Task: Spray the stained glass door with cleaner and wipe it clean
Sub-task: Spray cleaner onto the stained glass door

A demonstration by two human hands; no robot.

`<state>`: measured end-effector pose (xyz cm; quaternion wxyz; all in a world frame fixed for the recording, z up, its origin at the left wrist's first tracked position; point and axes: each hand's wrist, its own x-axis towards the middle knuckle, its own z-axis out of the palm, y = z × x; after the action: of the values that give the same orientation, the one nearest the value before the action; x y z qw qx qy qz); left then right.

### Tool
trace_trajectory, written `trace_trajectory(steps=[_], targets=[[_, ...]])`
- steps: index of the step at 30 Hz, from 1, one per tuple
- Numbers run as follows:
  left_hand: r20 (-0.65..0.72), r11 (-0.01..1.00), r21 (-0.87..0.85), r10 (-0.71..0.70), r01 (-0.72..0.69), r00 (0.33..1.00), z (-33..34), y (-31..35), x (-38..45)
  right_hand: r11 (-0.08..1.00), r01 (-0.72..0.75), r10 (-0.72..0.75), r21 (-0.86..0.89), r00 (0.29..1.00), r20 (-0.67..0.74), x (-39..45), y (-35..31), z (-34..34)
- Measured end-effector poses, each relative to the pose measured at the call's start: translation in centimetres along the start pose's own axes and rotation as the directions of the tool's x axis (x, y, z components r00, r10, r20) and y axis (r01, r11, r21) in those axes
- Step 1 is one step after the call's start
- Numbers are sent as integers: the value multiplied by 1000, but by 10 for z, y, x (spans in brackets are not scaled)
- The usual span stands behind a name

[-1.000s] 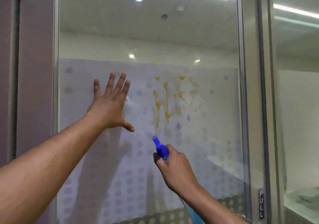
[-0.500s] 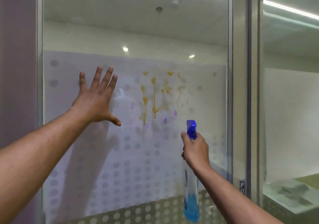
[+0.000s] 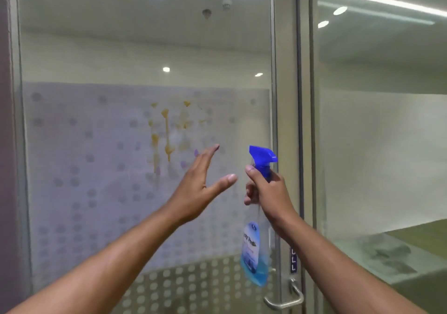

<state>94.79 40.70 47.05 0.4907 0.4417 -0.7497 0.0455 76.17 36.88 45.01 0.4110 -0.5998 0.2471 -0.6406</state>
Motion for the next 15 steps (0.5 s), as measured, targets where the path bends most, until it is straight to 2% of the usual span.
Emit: trace_trajectory(steps=[2,4,8,15], targets=[[75,967,-234,-88,104,993,55,31,-13,1000,1,-1,30,1000,-16,-6,-13,-32],[154,925,-335,-136,181,979,106,62,-23,999,-3,4,46,1000,-10,-12,-24,-70],[245,885,-419,-104,202,964,195,117,-38,999,3,-2,48,1000,-16,-29,-45,-149],[371,823,-540,41,180,928,325,216,-57,994,-23,3,-110,983,-182,-87,-69,-282]])
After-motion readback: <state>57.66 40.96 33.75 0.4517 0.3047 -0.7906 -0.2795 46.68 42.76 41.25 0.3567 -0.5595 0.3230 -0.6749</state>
